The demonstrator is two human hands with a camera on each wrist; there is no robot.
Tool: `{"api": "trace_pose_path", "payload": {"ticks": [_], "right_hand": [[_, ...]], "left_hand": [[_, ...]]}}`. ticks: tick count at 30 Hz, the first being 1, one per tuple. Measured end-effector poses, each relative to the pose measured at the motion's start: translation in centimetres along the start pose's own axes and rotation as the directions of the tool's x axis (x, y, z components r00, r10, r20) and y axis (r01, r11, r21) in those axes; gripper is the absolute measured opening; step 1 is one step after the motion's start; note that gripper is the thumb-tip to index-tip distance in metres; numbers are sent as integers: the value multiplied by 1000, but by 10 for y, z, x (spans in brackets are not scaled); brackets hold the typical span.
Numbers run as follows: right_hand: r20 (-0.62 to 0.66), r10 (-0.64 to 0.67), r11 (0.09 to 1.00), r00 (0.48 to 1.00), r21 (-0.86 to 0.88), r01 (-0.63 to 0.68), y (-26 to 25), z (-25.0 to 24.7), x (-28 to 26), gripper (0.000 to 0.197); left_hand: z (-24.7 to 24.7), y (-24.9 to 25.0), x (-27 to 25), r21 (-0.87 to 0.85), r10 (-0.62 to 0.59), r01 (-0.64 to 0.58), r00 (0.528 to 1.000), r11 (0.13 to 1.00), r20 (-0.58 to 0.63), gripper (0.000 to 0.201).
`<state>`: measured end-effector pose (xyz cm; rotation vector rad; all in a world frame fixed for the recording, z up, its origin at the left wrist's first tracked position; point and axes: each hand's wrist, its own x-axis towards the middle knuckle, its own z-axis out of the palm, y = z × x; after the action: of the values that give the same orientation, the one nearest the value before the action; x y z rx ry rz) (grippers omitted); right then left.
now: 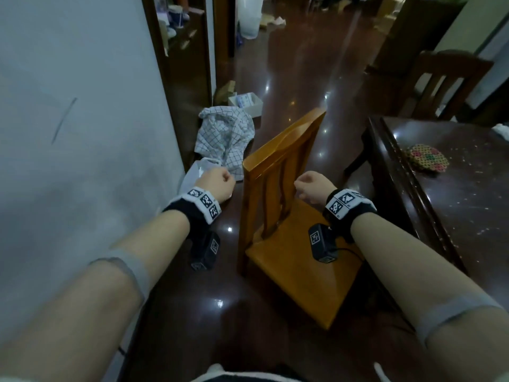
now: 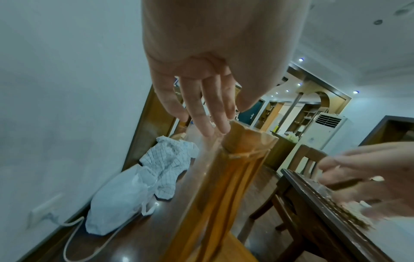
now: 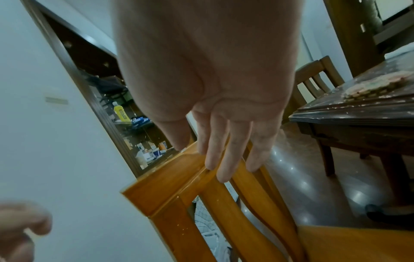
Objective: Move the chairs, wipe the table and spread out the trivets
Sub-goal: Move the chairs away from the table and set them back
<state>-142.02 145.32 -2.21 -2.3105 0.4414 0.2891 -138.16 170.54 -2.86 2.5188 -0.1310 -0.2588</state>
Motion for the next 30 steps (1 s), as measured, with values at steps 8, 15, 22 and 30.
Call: {"api": "trace_pose_path", "payload": {"ticks": [8, 15, 22, 30], "right_hand": [[-63, 67, 996, 996, -56, -71, -19, -8, 41, 23], [-61, 155, 988, 986, -15, -156, -42, -9, 117, 78], [-100, 191, 981, 976, -11, -193, -48, -17, 147, 73], [-94, 246, 969, 965, -8, -248, -54, -16, 148, 71]], "left_hand": [[-31, 0, 92, -128, 78, -74, 997, 989, 30, 24], [-25, 36, 187, -148, 273, -247, 941, 958, 200, 8], [-9, 64, 250, -200, 429, -385, 859, 901, 280, 27], [22, 107, 322, -165, 666, -669, 621, 725, 413, 43]]}}
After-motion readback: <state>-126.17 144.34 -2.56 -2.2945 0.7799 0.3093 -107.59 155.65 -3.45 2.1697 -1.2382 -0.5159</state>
